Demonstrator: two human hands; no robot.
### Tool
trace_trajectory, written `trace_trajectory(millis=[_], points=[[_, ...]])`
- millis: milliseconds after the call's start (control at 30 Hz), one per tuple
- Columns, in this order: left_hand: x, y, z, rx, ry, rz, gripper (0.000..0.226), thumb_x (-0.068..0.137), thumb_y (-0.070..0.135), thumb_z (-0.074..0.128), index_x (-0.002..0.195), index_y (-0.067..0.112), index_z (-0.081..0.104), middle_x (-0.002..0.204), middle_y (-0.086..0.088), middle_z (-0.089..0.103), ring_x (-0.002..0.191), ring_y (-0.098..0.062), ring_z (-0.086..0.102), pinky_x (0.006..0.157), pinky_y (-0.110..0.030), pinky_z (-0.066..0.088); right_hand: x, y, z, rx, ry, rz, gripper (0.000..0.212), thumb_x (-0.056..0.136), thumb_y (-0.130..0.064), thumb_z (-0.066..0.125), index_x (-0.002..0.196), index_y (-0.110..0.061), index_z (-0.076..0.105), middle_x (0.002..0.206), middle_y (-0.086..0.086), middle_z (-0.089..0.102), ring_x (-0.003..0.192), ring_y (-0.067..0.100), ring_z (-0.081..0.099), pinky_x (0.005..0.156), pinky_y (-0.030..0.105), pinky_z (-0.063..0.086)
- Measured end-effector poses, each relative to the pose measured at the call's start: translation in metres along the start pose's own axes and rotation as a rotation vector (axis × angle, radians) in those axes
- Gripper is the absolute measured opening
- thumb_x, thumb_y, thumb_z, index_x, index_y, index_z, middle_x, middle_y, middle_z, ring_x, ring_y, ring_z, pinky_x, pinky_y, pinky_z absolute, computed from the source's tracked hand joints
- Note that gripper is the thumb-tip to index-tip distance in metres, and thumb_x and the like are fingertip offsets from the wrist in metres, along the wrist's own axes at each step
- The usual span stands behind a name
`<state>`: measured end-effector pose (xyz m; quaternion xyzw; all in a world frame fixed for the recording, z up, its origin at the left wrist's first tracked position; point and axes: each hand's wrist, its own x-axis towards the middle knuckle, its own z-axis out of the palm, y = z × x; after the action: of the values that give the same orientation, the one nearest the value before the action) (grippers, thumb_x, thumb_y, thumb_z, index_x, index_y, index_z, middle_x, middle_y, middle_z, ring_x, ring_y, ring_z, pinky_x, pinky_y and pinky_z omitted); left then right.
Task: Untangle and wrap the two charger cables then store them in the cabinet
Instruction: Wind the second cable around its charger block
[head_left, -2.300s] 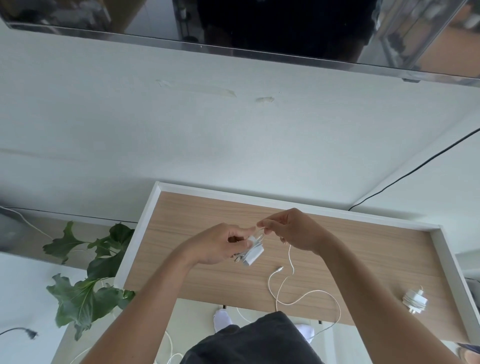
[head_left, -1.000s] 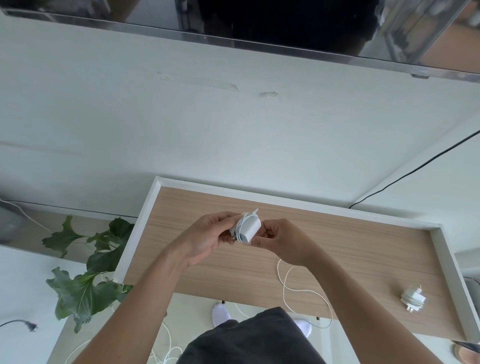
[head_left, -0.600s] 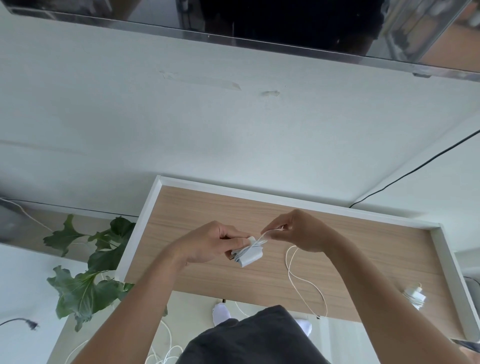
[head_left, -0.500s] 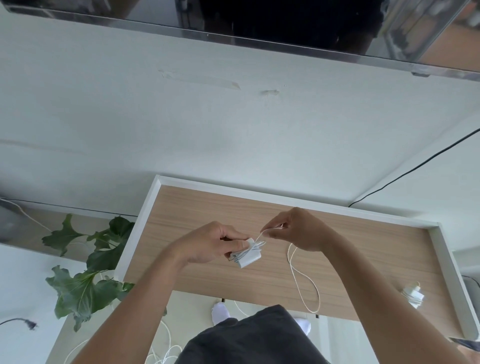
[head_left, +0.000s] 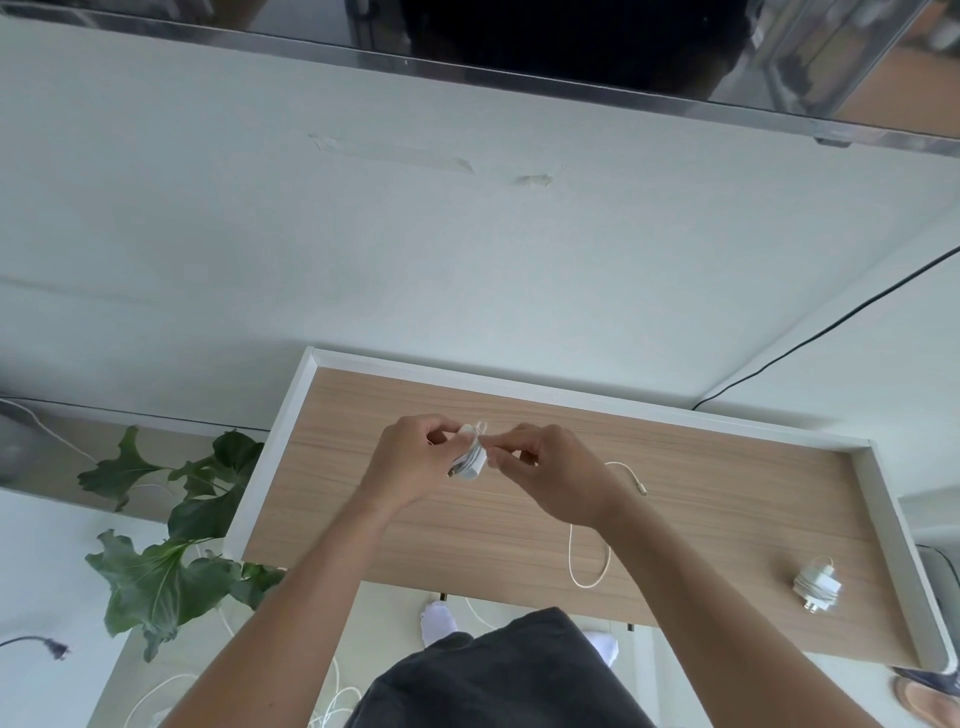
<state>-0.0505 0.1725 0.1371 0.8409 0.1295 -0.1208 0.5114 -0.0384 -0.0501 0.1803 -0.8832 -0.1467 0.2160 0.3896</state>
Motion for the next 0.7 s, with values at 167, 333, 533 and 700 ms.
trace_trajectory(millis=[167, 333, 533, 700], points=[[0.004, -0.003, -0.004, -0.187, 0.084, -0.077, 0.017, 0.097, 0.047, 0.076, 0.098, 0.033, 0.083, 0.083, 0.002, 0.082, 0.068, -0.015, 0.074, 0.074, -0.037, 0.061, -0.002, 0.001, 0.012, 0.079, 0.015, -0.018, 0.026, 0.108, -0.034, 0.066, 0.13, -0.04, 0.08, 0.105, -0.017, 0.072, 0.069, 0.008, 0.052, 0.074, 0.022, 0.045], [0.005, -0.001, -0.001, -0.413, 0.06, -0.175, 0.028, 0.098, 0.04, 0.078, 0.096, 0.014, 0.086, 0.081, -0.008, 0.081, 0.064, -0.015, 0.063, 0.074, -0.035, 0.056, -0.006, 0.002, 0.016, 0.165, 0.014, -0.057, 0.024, 0.108, -0.031, 0.069, 0.127, -0.039, 0.081, 0.111, -0.017, 0.076, 0.074, 0.024, 0.056, 0.076, 0.033, 0.05], [0.013, -0.002, -0.003, -0.604, 0.001, -0.282, 0.041, 0.093, 0.04, 0.084, 0.102, 0.001, 0.085, 0.08, -0.009, 0.074, 0.071, -0.021, 0.06, 0.075, -0.037, 0.053, -0.008, 0.007, 0.02, 0.327, 0.052, -0.002, 0.016, 0.103, -0.039, 0.075, 0.115, -0.039, 0.085, 0.105, -0.016, 0.084, 0.07, 0.012, 0.044, 0.069, 0.026, 0.043], [0.013, 0.002, -0.005, -0.692, -0.087, -0.279, 0.04, 0.098, 0.031, 0.08, 0.112, -0.006, 0.081, 0.085, -0.011, 0.069, 0.071, -0.019, 0.058, 0.064, -0.026, 0.051, -0.002, 0.008, 0.016, 0.396, 0.024, 0.035, 0.009, 0.102, -0.032, 0.078, 0.103, -0.025, 0.084, 0.099, -0.013, 0.084, 0.06, 0.013, 0.035, 0.056, 0.022, 0.031]])
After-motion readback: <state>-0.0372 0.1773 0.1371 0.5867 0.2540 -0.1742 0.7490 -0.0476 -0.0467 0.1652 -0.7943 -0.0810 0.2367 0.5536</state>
